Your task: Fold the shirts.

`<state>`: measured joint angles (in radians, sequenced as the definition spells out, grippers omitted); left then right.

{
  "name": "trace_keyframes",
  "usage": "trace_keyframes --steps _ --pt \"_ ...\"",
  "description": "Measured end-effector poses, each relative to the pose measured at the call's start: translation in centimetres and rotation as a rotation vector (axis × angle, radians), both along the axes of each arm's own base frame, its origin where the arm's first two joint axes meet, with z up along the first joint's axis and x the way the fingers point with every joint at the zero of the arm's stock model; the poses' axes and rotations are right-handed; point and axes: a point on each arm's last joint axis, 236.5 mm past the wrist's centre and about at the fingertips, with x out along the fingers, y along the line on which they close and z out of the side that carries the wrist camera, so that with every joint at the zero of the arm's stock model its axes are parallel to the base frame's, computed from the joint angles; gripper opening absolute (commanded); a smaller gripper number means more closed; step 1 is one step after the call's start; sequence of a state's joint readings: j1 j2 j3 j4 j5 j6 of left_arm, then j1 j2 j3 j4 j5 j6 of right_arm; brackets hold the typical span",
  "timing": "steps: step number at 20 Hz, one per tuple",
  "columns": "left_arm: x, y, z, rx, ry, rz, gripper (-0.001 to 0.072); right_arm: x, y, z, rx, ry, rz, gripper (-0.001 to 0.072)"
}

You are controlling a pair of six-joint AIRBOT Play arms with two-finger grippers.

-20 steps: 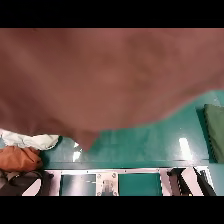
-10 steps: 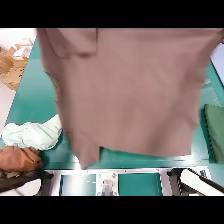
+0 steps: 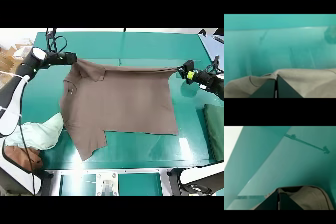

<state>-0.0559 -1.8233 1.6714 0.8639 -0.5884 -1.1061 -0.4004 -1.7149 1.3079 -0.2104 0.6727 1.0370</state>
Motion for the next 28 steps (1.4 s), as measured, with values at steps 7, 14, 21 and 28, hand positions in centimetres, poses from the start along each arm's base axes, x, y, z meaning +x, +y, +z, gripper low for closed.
trace_keyframes --steps 7,14,21,28 --pt "-2.7 1.9 -1.8 -0.006 0.155 -0.108 0.0025 -1.7 -1.3 0.4 0.072 0.003 0.104 0.0012" --pt "-8.8 2.3 -3.5 0.0 0.425 -0.247 0.0025 -7.0 0.9 -3.1 0.126 0.162 0.285 0.0012" --pt "-13.3 2.1 -7.0 0.036 0.629 -0.289 0.0025 -11.9 2.8 -7.0 0.172 0.378 0.373 0.0012" --pt "-15.2 1.9 -8.1 0.027 0.709 -0.303 0.0025 -13.9 3.2 -8.1 0.213 0.498 0.374 0.0013"
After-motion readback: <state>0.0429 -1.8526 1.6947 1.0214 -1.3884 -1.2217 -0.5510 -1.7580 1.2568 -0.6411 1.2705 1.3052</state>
